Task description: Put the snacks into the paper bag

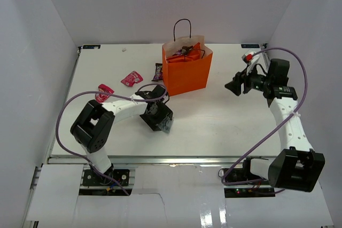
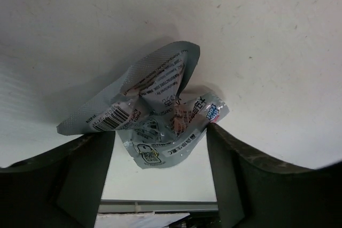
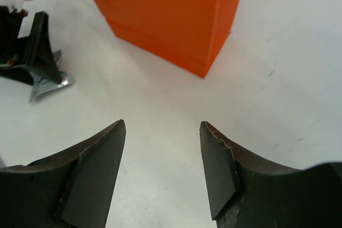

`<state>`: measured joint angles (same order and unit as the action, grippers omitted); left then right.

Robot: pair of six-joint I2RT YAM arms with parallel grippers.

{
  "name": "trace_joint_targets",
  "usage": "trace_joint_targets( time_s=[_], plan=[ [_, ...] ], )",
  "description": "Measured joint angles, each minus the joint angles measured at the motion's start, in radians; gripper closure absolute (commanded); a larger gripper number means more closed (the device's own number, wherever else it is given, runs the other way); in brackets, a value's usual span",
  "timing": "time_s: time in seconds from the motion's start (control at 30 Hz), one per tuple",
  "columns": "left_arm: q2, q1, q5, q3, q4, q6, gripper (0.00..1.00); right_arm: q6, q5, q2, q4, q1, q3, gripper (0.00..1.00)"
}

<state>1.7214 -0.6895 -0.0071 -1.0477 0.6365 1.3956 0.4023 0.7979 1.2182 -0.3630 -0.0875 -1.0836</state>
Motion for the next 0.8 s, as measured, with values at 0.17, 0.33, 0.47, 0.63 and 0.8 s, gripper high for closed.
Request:
trace_joint_targets(
  time_s=[0.17, 0.33, 0.47, 0.63, 0.8],
  plan=[
    [0.035, 0.0, -0.013, -0.032, 0.024, 0.0, 0.43, -0.012, 0.027, -0.119, -0.013, -0.005, 0.162, 0.36],
    [0.034, 0.0, -0.015, -0.022, 0.025, -0.006, 0.65, -0.041, 0.055, -0.168, -0.003, -0.014, 0.229, 0.36],
    [0.0, -0.001, -0.05, 0.002, 0.024, -0.064, 0.84, -0.058, 0.079, -0.171, 0.003, -0.018, 0.27, 0.36],
    [-0.158, -0.001, -0.109, 0.027, 0.011, -0.241, 0.94, -0.06, 0.107, -0.172, 0.015, -0.018, 0.332, 0.35],
    [-0.435, -0.001, -0.125, 0.012, -0.107, -0.53, 0.95, -0.062, 0.138, -0.174, 0.039, -0.023, 0.406, 0.35]
  ],
)
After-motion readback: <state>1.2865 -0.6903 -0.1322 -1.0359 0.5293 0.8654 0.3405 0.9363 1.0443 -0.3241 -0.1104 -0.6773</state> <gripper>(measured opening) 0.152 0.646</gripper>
